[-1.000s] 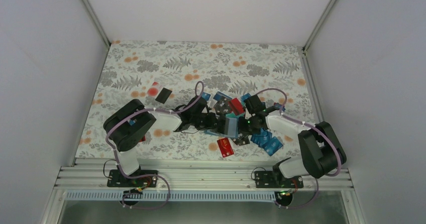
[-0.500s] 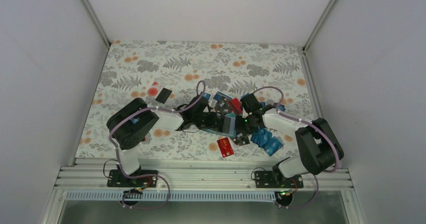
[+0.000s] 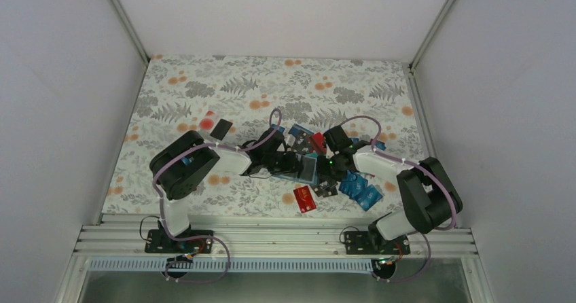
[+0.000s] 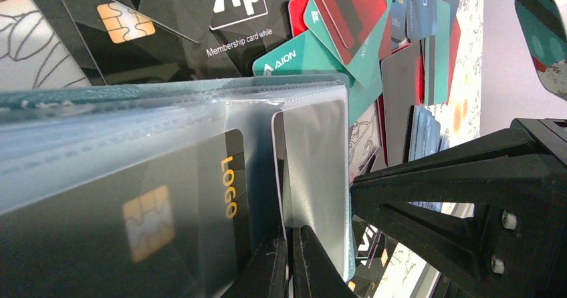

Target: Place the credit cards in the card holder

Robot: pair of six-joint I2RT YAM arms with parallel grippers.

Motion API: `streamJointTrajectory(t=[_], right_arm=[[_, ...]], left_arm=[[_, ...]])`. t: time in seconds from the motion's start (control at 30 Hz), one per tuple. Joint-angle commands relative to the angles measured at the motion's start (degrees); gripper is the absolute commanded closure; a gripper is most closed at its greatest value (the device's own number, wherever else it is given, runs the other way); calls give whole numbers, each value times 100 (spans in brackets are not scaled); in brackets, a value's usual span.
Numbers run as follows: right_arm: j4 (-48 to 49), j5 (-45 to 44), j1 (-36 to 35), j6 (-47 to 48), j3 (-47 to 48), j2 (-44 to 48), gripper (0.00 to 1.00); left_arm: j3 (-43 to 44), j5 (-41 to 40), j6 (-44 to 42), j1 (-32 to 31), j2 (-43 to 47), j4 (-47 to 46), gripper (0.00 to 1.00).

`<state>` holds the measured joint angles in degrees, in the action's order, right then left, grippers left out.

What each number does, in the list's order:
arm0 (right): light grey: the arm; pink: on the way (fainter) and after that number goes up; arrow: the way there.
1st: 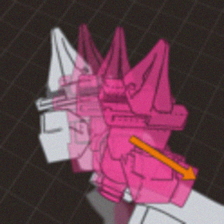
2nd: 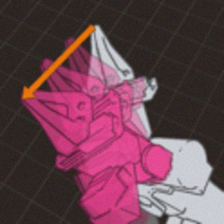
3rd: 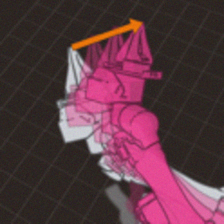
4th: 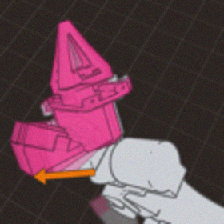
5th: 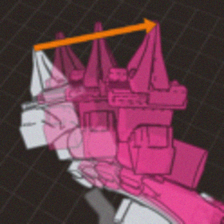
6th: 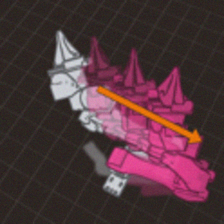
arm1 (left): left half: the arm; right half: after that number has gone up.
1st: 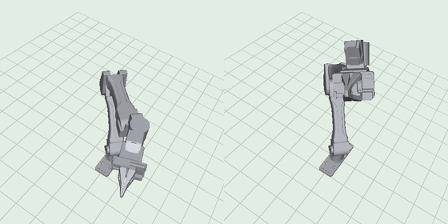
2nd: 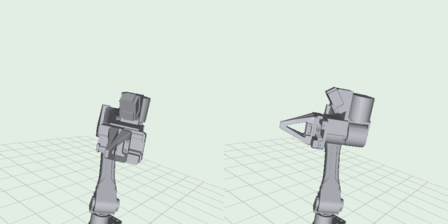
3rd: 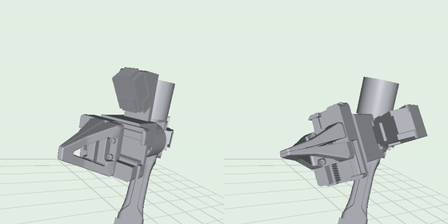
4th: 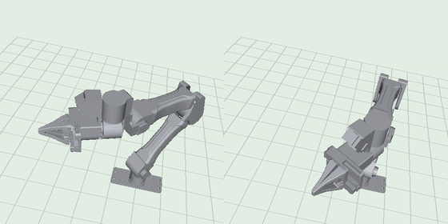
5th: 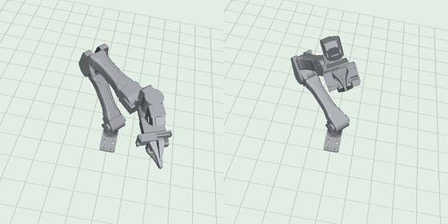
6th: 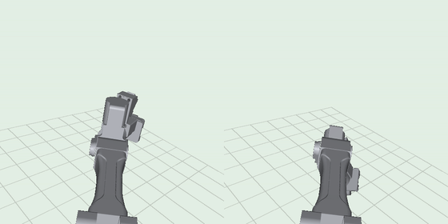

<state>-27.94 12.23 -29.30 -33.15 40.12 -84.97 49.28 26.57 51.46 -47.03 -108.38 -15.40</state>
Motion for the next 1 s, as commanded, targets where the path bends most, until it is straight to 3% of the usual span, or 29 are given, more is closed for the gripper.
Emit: streamJointTrajectory(t=[0.0, 0.1, 0.37, 0.7, 0.83, 0.97], right_arm=[[206, 207, -145, 63, -8, -240, 96], [144, 158, -146, 76, 38, -225, 96], [-64, -70, -134, 89, 165, -107, 96], [-288, -133, -142, 165, 362, 39, 96], [-426, -209, -137, 193, 535, 149, 96], [-426, -179, -137, 251, 671, 182, 96]], left_arm=[[12, 33, -142, -146, -224, 271, 98], [-5, -5, -119, -140, -86, 371, 97], [302, -492, -438, -149, 569, 1433, 73], [644, -1016, -688, -177, 1084, 2591, 52], [619, -1354, -867, -175, 1322, 3012, 36], [526, -1503, -1033, -158, 1285, 3107, 33]])
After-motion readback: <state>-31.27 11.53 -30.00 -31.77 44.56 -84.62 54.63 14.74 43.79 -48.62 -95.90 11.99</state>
